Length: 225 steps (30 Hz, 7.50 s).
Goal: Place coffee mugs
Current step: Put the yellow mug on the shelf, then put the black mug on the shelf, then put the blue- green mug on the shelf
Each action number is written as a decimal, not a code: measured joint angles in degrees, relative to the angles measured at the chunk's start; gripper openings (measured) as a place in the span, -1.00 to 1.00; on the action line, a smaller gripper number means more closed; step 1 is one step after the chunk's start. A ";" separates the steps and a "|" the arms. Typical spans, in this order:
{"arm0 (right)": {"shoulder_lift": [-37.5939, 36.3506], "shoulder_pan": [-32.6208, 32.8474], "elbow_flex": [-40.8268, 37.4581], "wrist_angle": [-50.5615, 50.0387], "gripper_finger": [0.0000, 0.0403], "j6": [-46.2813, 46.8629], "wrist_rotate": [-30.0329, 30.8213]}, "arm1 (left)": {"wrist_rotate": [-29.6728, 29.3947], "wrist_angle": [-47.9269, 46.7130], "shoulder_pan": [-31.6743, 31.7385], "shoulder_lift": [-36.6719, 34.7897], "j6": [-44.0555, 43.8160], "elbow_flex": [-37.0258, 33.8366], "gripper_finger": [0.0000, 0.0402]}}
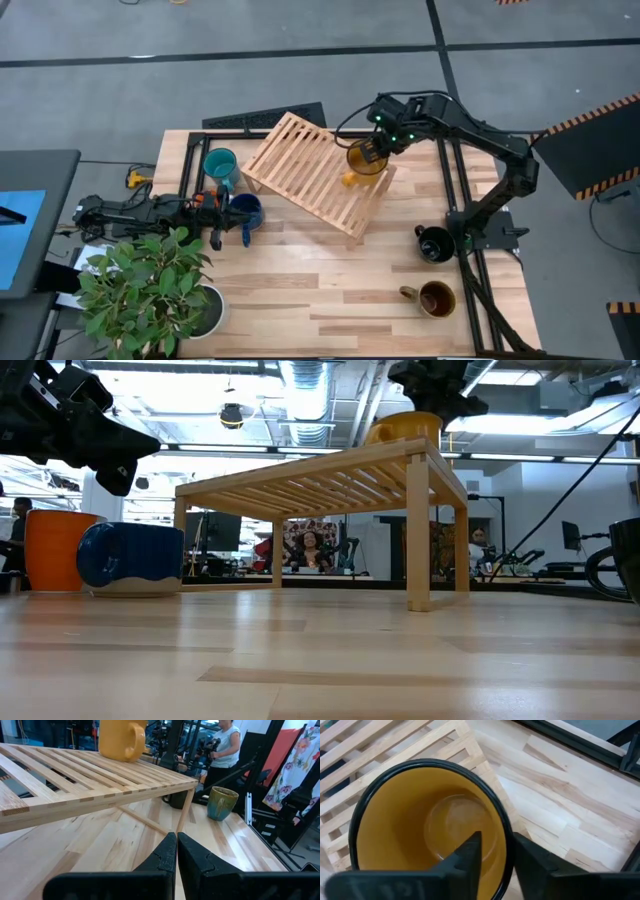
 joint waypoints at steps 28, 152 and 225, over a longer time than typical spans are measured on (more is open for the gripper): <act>-13.11 12.28 -0.17 -12.77 0.12 1.23 -0.32 | -0.02 0.02 0.00 0.00 0.00 0.02 -1.00; 22.34 28.87 28.32 -12.78 -0.59 -1.22 -1.75 | -0.02 0.02 0.00 0.04 0.00 0.02 -1.00; -12.29 64.26 -34.82 11.28 -0.92 46.96 -22.54 | -0.02 0.02 -0.01 0.22 0.00 0.01 -1.00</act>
